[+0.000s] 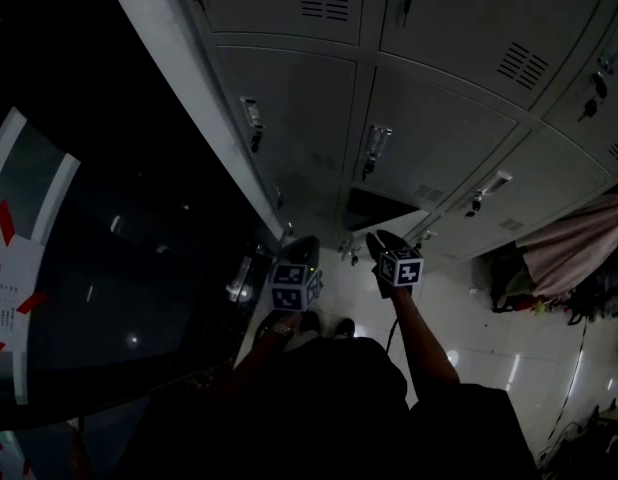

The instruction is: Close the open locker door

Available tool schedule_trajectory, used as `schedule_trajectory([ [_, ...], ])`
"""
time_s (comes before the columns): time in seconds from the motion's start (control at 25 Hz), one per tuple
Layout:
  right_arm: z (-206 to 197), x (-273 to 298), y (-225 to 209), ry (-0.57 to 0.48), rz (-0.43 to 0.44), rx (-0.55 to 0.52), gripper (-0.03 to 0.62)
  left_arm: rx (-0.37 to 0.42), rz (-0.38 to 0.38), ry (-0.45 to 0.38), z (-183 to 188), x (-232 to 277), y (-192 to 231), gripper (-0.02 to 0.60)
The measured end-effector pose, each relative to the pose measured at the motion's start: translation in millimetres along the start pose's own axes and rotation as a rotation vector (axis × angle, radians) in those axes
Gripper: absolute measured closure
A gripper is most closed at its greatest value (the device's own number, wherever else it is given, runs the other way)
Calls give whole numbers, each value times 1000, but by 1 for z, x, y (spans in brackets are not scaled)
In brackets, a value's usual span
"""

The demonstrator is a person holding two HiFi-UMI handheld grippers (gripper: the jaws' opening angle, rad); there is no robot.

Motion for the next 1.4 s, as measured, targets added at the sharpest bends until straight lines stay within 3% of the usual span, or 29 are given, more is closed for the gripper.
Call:
schedule_trajectory([
  [0.2, 23, 30, -23, 56, -73, -141, 457, -12, 59, 14, -9, -4, 23, 589],
  [0.48, 58, 56, -70, 100, -217, -152, 457, -35, 119, 20, -17, -10, 48, 589],
  [0.56, 62, 57, -75, 113, -263, -160, 525, -40, 128, 24, -19, -11, 51, 589],
  [0.64, 62, 56, -76, 111, -287, -166, 543, -39, 131, 25, -15, -13, 52, 589],
  [0.88, 64, 60, -73, 108, -251, -145, 543, -42, 128, 20, -16, -11, 44, 589],
  [1.04, 65, 54, -60, 83, -189, -158, 485, -22, 113, 24, -19, -17, 28, 588],
  [1.24, 53, 29, -2, -7, -45, -86, 485, 14, 111, 84, -33, -41, 10, 589],
  [1.4, 18, -6, 41, 2, 40, -22, 484, 21, 80, 117, -41, -54, -7, 589],
])
Point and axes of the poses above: the fingertips, and each gripper's own axes: x forward along the fingers, y to its left, z out of its top, the point moved 2 cm from there along -x, backward along the fingers, and after that the axes turned 13 degrees about x, right-handed, at the moved point
